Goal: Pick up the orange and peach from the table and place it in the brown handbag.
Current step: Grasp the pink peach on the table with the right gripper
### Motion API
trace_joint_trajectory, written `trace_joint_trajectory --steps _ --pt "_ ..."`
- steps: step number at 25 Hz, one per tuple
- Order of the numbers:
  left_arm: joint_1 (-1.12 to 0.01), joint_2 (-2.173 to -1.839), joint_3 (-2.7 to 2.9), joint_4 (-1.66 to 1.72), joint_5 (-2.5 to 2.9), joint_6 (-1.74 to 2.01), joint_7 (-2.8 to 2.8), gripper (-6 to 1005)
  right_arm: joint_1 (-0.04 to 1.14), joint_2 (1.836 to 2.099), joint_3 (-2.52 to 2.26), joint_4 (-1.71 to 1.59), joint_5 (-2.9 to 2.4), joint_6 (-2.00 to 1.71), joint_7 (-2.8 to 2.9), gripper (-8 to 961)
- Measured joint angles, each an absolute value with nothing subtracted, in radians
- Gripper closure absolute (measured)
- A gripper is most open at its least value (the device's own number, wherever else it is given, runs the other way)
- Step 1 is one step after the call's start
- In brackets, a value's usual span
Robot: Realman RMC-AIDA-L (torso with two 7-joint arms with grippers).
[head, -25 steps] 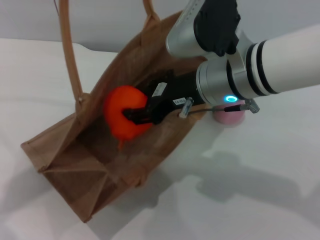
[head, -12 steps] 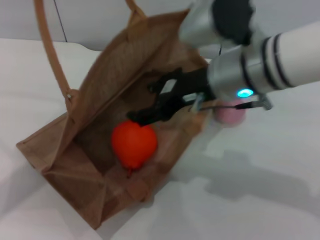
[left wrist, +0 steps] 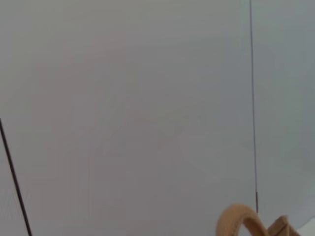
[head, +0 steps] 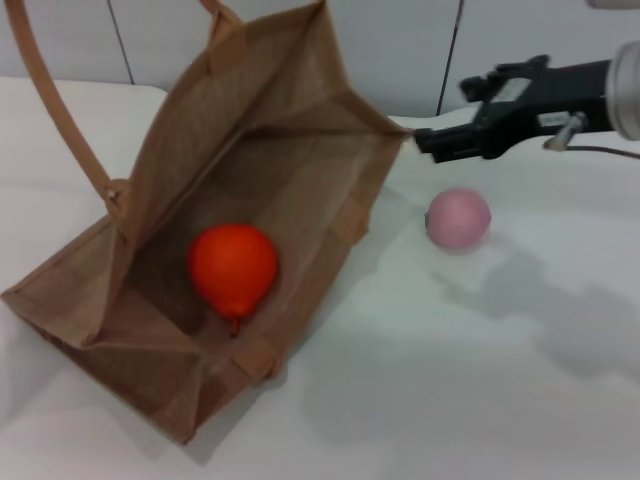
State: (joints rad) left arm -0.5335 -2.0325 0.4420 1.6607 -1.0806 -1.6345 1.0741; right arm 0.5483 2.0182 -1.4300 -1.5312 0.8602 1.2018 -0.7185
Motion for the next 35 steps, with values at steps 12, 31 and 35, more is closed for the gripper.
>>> trace_joint_trajectory --steps 12,31,35 --pt "-0.534 -2.039 0.442 1.689 -1.086 -1.636 1.059 879 0.726 2.017 -1.443 -1.079 0.79 1.061 -0.747 94" --pt "-0.537 -2.04 0.456 1.69 -1.088 -1.644 1.055 878 0.826 2.013 -1.428 -0.763 0.78 0.925 -0.772 92" --pt "-0.537 -2.04 0.456 1.688 -1.088 -1.644 1.055 878 0.827 2.015 -1.428 -0.741 0.78 0.922 -0.772 92"
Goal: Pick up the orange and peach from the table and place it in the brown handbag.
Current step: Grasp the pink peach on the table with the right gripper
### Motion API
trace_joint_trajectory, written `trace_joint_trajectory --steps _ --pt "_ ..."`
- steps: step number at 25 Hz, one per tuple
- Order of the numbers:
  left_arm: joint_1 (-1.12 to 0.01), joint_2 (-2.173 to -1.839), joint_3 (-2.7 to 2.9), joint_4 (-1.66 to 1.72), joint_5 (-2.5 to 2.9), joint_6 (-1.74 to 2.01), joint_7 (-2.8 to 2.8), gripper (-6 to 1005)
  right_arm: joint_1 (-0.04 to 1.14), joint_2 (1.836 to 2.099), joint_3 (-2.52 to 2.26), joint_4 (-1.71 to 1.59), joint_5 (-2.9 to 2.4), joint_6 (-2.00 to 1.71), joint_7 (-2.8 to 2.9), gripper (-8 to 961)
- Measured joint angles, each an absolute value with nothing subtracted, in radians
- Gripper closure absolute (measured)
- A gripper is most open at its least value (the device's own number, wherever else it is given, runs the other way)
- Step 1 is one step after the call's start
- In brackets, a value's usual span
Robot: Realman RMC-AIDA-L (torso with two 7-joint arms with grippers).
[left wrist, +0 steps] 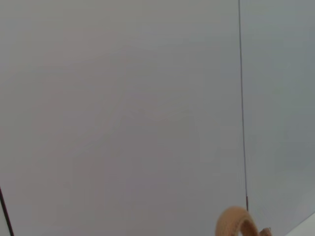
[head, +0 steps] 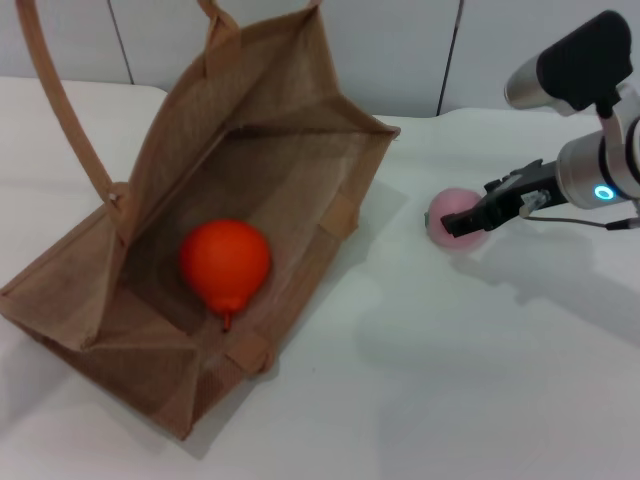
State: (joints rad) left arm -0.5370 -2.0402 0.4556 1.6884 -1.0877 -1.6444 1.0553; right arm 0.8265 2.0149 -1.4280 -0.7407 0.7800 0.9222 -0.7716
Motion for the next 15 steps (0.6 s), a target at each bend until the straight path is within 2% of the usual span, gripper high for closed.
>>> trace_joint_trajectory --steps 15 --pt "-0.557 -2.04 0.472 1.679 -1.079 -1.648 1.055 879 0.853 2.021 -1.439 -0.68 0.802 0.887 -0.772 144"
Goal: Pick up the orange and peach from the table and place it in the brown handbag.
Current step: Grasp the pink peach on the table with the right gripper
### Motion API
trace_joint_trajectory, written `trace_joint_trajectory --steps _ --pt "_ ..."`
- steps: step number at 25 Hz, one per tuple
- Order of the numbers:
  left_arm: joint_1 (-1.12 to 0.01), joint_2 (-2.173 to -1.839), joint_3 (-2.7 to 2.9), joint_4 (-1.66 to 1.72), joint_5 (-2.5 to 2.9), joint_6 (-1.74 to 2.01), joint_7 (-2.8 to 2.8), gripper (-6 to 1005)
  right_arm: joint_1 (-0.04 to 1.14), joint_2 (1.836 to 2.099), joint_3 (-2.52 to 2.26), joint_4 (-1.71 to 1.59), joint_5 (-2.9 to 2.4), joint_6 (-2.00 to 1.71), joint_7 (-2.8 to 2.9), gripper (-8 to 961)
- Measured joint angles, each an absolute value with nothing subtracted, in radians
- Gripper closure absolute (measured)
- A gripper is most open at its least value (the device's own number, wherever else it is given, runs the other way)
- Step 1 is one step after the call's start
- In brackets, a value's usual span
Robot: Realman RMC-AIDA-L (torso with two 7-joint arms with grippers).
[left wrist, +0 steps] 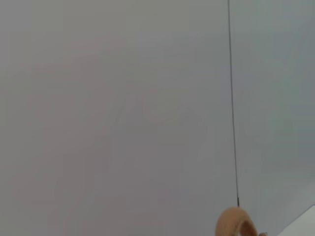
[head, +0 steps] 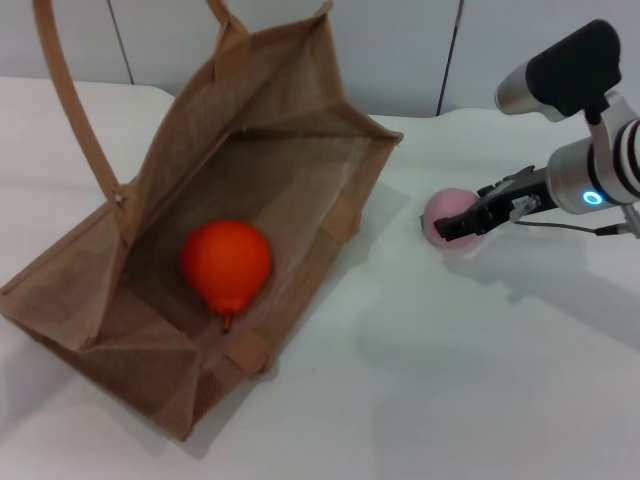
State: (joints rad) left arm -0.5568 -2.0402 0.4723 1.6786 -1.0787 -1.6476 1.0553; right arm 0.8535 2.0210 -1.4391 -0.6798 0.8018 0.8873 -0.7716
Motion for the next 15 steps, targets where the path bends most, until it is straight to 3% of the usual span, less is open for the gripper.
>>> trace_joint_trajectory --steps 15 --pt "-0.55 -2.04 0.472 1.678 -1.078 -1.647 1.055 878 0.856 2.02 -1.445 -0.68 0.819 0.909 -0.762 270"
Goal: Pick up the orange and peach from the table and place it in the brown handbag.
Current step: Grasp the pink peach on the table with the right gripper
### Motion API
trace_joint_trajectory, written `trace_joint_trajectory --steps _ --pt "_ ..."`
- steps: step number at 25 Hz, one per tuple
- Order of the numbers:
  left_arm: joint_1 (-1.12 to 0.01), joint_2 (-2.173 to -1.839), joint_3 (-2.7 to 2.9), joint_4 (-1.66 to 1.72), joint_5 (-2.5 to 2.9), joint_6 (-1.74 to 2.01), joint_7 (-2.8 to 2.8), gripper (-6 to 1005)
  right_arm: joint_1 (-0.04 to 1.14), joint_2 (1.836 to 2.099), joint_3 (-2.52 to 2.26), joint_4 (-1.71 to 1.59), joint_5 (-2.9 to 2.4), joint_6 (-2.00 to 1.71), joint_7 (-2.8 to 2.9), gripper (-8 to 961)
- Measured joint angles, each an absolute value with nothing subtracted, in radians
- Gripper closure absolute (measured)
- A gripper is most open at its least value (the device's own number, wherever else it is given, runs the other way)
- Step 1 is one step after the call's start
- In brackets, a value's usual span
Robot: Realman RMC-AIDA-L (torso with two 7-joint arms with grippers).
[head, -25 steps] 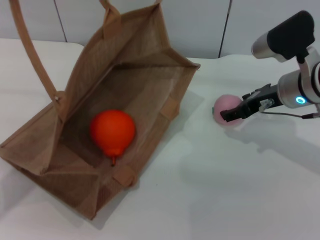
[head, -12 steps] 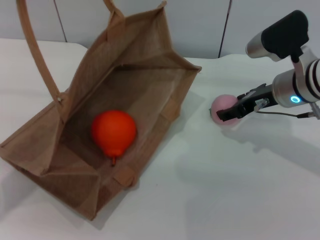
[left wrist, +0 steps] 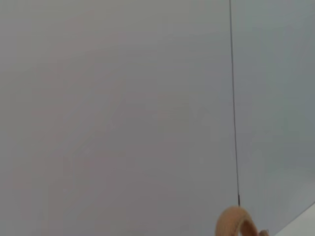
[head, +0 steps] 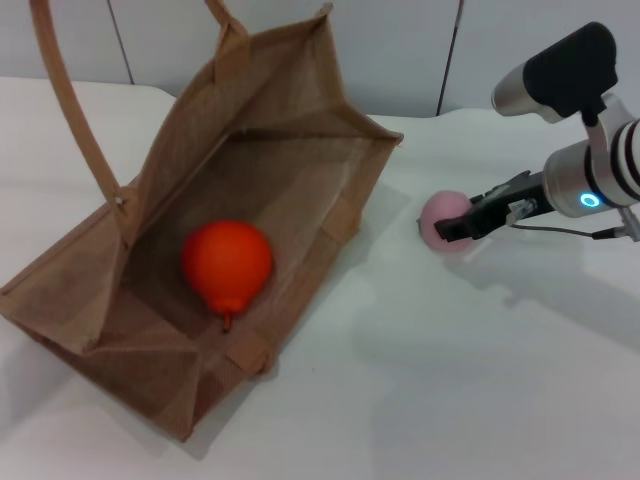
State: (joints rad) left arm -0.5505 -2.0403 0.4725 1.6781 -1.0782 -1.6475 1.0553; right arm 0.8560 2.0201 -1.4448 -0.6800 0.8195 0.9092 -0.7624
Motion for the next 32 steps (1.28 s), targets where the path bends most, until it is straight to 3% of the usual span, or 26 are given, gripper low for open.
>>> trace_joint_trajectory --steps 10,32 --pt "-0.548 -2.039 0.469 1.678 -1.077 -1.647 1.055 879 0.856 2.019 -1.45 -0.69 0.841 0.914 -0.768 398" --pt "-0.548 -2.039 0.472 1.652 -1.075 -1.643 1.058 879 0.847 2.02 -1.442 -0.692 0.844 0.9 -0.77 536"
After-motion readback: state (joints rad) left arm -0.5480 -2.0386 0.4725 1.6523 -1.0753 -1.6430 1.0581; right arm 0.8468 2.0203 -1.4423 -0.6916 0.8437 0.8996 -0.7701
